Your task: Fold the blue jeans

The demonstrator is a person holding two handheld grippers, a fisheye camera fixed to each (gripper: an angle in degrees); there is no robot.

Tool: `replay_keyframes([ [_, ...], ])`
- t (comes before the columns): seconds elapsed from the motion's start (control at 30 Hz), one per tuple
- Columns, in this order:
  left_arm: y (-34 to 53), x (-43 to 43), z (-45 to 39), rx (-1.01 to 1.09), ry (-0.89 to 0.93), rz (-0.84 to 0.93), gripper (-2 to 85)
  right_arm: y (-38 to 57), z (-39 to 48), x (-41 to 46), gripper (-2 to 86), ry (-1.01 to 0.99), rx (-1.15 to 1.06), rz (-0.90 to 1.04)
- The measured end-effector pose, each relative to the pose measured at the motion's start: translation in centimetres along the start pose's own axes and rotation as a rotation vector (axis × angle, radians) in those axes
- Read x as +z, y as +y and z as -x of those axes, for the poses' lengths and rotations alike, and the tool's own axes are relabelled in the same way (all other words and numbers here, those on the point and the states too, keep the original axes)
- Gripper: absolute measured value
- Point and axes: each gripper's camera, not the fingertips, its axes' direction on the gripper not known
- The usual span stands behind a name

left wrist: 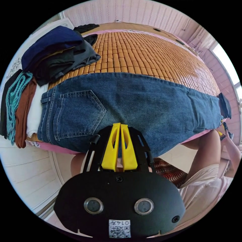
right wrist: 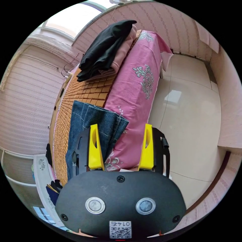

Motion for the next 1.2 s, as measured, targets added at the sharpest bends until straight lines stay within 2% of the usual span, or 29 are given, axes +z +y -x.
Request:
replay_keyframes([
  [0.13, 0.0, -0.3, -0.3, 0.025, -0.033, -0.012, -1.0, -0.7, -2.0, -0.5, 15.7, -0.240, 0.082, 0.042],
  [0.27, 0.0, -0.6, 0.3, 0.006, -0.016, -0.022, -1.0, -0.9, -2.3, -2.3, 5.2, -0.239, 0.024, 0.011],
  [0.4, -0.2, -0.8, 0.6, 0.016, -0.022, -0.016, -1.0, -1.0, -2.2, -3.3, 2.9, -0.260, -0.038, 0.011],
  [0.5, -0.4, -1.1, 1.2, 0.005, -0.006, -0.014, -1.0, -0.7, -2.5, -4.5, 2.1, -0.377, -0.050, -0.016],
  [0.63, -0.5, -2.0, 1.4, 0.042, 0.134, -0.044, -1.0, -0.1, -1.8, -5.9, 1.4, -0.703, -0.013, -0.023],
  [0.67, -0.7, -2.1, 0.9, 0.056, 0.126, -0.026, -1.0, 0.1, -1.0, -6.2, 1.2, -0.815, -0.012, -0.009],
  [0.73, -1.2, -1.4, -0.3, 0.104, 0.055, 0.037, -1.0, 0.4, 0.9, -7.4, 1.1, -0.914, -0.072, -0.022],
  [0.83, -1.7, -1.2, -2.2, 0.233, -0.069, 0.047, -1.0, 0.9, 4.6, -10.0, 1.0, -1.009, -0.194, -0.046],
  [0.9, -2.0, -1.3, -2.3, 0.242, -0.088, 0.059, -1.0, 1.3, 6.6, -11.3, 0.9, -1.071, -0.253, -0.060],
  [1.03, -3.1, -0.7, -2.5, 0.213, 0.176, 0.090, -1.0, 2.4, 10.4, -14.8, 0.9, -1.242, -0.338, -0.165],
  [1.2, -4.5, 0.1, -8.9, 0.356, 0.284, 0.037, -1.0, 5.7, 17.3, -18.5, 1.0, -1.219, -0.519, -0.195],
])
